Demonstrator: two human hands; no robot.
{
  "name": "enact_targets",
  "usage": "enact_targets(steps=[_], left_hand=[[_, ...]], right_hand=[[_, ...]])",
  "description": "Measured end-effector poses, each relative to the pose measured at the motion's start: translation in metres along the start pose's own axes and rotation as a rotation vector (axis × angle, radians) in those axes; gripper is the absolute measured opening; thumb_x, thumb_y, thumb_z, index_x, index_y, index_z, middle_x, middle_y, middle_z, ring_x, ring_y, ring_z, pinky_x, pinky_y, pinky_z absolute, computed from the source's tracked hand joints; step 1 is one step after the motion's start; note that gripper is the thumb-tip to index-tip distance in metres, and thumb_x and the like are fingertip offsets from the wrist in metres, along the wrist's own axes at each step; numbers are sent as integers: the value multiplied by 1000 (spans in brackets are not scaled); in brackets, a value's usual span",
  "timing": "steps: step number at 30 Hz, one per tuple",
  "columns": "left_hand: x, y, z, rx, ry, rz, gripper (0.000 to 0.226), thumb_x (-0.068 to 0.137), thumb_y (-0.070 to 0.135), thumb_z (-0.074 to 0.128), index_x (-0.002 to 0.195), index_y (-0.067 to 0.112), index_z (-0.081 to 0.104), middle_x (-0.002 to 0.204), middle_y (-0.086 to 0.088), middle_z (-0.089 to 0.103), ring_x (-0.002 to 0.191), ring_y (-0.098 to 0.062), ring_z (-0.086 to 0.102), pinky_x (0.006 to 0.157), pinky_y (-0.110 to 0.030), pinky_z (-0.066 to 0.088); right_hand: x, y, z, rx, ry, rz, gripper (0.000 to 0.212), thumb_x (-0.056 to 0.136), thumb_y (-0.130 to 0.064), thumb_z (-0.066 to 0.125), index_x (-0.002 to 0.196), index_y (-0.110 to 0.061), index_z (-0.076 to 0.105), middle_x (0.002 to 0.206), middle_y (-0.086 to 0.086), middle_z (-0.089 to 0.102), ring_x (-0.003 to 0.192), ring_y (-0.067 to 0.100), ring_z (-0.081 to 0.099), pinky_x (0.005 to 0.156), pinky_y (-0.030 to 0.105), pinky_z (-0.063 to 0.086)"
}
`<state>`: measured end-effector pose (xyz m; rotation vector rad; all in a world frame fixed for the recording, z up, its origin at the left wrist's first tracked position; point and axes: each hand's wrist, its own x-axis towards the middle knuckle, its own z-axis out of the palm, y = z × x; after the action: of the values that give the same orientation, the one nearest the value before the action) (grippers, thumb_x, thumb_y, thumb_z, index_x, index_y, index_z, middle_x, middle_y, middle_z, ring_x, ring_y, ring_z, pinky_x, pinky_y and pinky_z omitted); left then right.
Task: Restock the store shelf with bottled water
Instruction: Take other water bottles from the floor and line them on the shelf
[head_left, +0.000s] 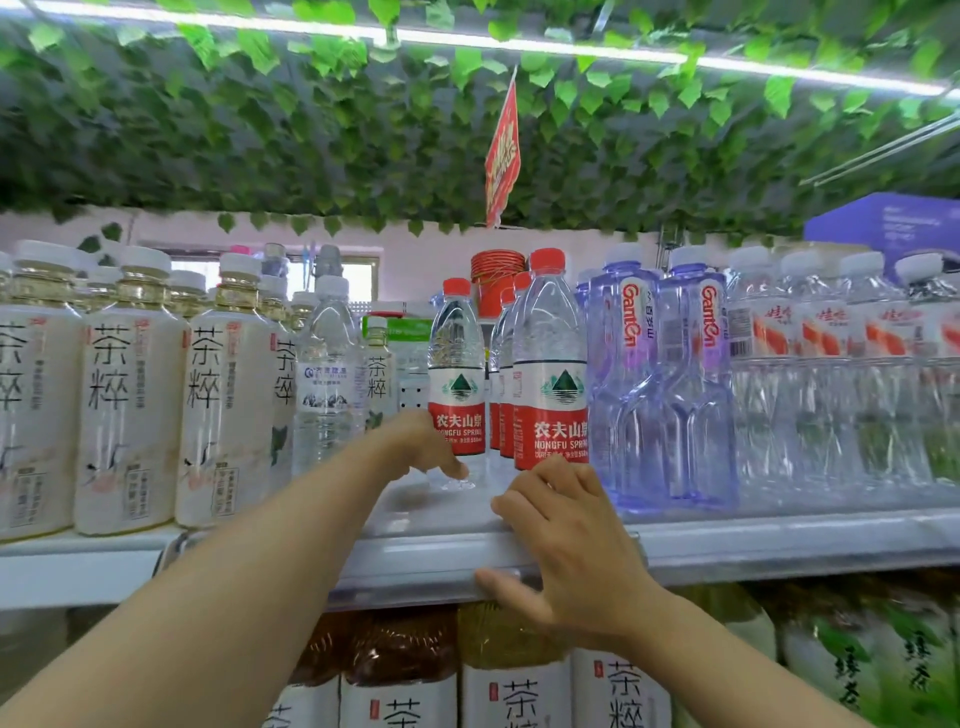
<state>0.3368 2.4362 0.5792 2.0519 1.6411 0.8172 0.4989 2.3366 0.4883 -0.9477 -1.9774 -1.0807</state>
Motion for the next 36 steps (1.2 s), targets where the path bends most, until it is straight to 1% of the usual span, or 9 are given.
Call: enact_targets(steps=[3,7,10,13,16,22,27,36], left_hand=[[13,4,5,32,-5,-25,54,74,14,78,123,13,54,116,-10,62,105,-26,58,95,-42,48],[23,8,7,54,-49,-33,57,80,10,73,131,12,46,128,-12,56,116,-28,53,97,-40,44],[28,7,8,47,-58,-42,59,81,9,71,133,11,44,132,-13,53,120,-29,51,101,-42,42],[32,5,10,45,-58,-37,58,81,9,72,132,10,45,130,-13,54,119,-29,51,100,-42,43],[34,5,12,49,-23,-30,56,80,11,73,130,9,48,126,-13,57,115,-28,54,97,-40,46],[33,3,15,13,9,-10,50,79,8,73,124,10,52,121,-12,60,111,-29,56,96,-41,46],[31,2,15,-12,4,-3,52,78,9,74,125,14,52,121,-9,60,111,-28,55,95,-41,46],[30,3,16,-15,5,9,51,80,6,72,126,12,52,124,-10,58,114,-29,54,95,-41,46]], right_hand=[[0,0,-1,4,1,-3,39,80,-61,46,85,-23,54,85,-9,51,85,13,40,76,31,30],[-1,1,0,-3,-2,-4,40,81,-61,45,86,-22,55,86,-9,52,85,13,40,76,32,30],[0,2,-1,4,-4,-3,40,81,-60,45,87,-22,55,85,-8,52,85,12,39,76,31,29],[-1,1,-1,17,-9,1,39,81,-61,45,88,-23,54,86,-9,52,86,12,39,77,30,29],[-1,1,-1,19,-19,8,40,81,-61,46,88,-22,55,86,-9,51,86,13,40,77,32,31],[-1,1,-1,19,-13,13,40,82,-60,44,88,-22,55,87,-9,53,86,12,39,77,31,30],[-1,0,0,20,-23,18,40,82,-61,44,89,-23,55,87,-9,53,86,12,39,77,31,31],[-2,0,0,23,2,10,38,82,-60,47,89,-23,54,87,-9,52,86,11,38,77,29,29]])
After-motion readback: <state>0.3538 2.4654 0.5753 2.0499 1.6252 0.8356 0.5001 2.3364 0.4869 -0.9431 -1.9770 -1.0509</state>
